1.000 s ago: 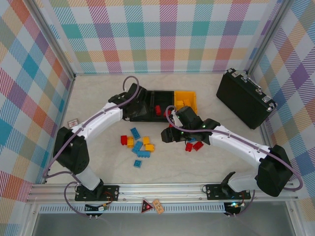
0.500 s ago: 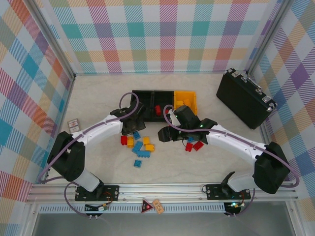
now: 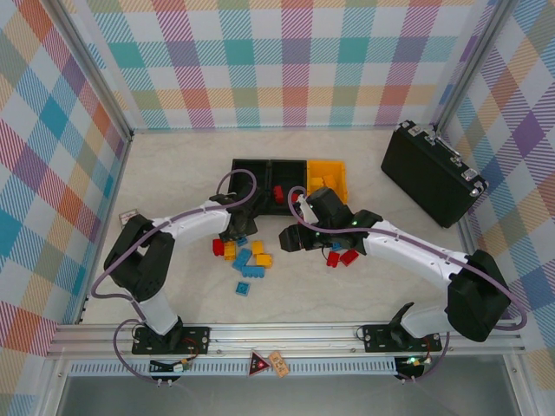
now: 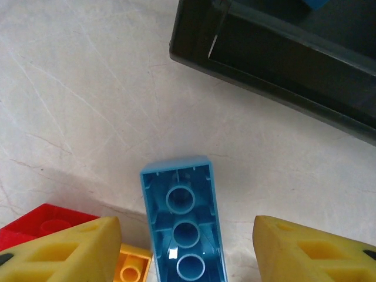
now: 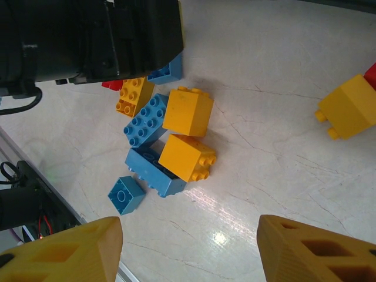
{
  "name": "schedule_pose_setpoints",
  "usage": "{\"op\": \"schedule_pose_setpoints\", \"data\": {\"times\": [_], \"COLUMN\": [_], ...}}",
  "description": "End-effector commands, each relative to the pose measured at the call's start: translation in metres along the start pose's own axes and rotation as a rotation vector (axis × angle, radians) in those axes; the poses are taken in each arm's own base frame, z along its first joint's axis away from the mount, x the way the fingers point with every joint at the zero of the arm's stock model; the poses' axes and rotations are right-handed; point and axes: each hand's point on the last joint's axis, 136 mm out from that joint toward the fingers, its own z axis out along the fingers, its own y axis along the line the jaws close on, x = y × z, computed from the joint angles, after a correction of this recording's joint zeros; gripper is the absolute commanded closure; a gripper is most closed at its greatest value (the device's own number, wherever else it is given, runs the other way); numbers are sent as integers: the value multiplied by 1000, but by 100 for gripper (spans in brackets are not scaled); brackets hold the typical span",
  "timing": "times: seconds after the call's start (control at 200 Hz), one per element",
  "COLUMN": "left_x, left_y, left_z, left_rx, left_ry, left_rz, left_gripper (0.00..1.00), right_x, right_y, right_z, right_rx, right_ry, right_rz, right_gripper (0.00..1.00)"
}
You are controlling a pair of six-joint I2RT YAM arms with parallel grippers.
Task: Sort the legos into containers by color
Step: Pick up the lego from the center of the table.
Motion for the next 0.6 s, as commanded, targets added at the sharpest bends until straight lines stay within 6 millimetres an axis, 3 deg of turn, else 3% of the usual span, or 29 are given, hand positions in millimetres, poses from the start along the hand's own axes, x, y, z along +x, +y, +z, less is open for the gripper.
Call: {"op": "schedule_pose_setpoints", "data": {"times": [0.0,0.24,0.385,0.595], "left_x": [-4,-3,-4,-9], "left_y": [-3,-7,-8,-9], "left_z": [5,13,13,-3], "left_rx": [-20,-35,-32,-6], "left_ry": [-21,-10,-6,-16], "left_rz": [-9,9,16,34], "left_gripper": [42,54,71,74], "right_x": [3,3,2,0], "right_y": [2,1,0,1], "right_z": [-2,-4,-5,-5], "right_rx": [-7,3,11,8], "right_ry": [-5,-10,-14,-13], "right_rz": [-11,-12,-14,-19], "right_gripper": [38,38,38,38]}}
